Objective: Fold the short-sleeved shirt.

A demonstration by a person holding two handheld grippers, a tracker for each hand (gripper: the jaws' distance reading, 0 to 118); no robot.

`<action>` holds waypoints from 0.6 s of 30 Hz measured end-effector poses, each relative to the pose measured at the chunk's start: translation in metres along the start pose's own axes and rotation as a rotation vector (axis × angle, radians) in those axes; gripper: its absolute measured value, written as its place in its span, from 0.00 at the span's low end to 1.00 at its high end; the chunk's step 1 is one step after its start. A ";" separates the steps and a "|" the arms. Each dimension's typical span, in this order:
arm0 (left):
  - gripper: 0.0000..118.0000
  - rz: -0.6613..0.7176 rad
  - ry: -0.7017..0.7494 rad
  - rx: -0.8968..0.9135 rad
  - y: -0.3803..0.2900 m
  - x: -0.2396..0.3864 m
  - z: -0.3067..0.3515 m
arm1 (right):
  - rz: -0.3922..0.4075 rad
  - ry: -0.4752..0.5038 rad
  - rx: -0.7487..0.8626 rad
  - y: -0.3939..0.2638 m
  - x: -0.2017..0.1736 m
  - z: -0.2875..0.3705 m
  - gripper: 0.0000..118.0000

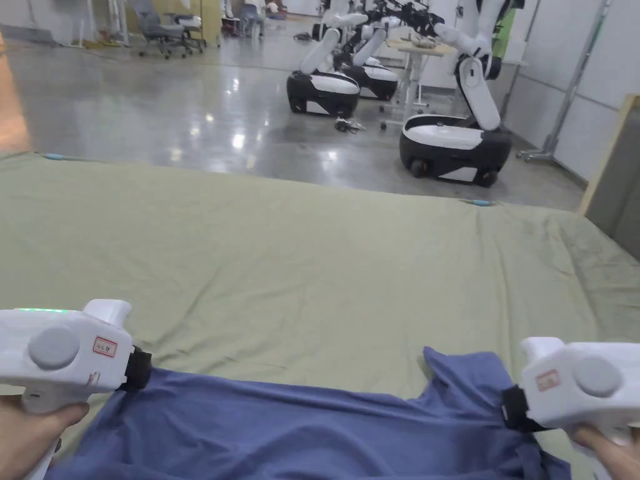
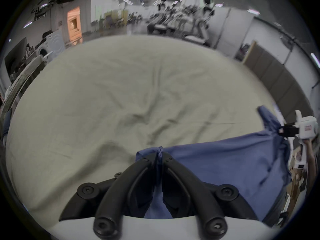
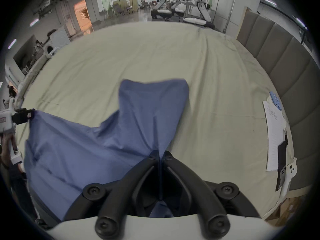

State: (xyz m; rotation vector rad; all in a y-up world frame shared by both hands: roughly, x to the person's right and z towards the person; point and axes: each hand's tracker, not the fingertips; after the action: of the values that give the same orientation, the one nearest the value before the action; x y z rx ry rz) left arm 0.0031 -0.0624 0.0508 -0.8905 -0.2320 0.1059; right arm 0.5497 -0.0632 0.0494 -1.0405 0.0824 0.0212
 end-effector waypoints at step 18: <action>0.07 0.029 -0.098 -0.005 -0.194 -0.010 0.131 | 0.014 0.010 0.205 -0.222 -0.023 0.120 0.03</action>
State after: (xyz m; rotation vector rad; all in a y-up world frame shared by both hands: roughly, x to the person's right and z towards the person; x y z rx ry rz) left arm -0.0396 -0.0860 0.2797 -0.8951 -0.3106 0.1755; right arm 0.5463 -0.0714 0.3030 -0.8355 0.0990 0.0198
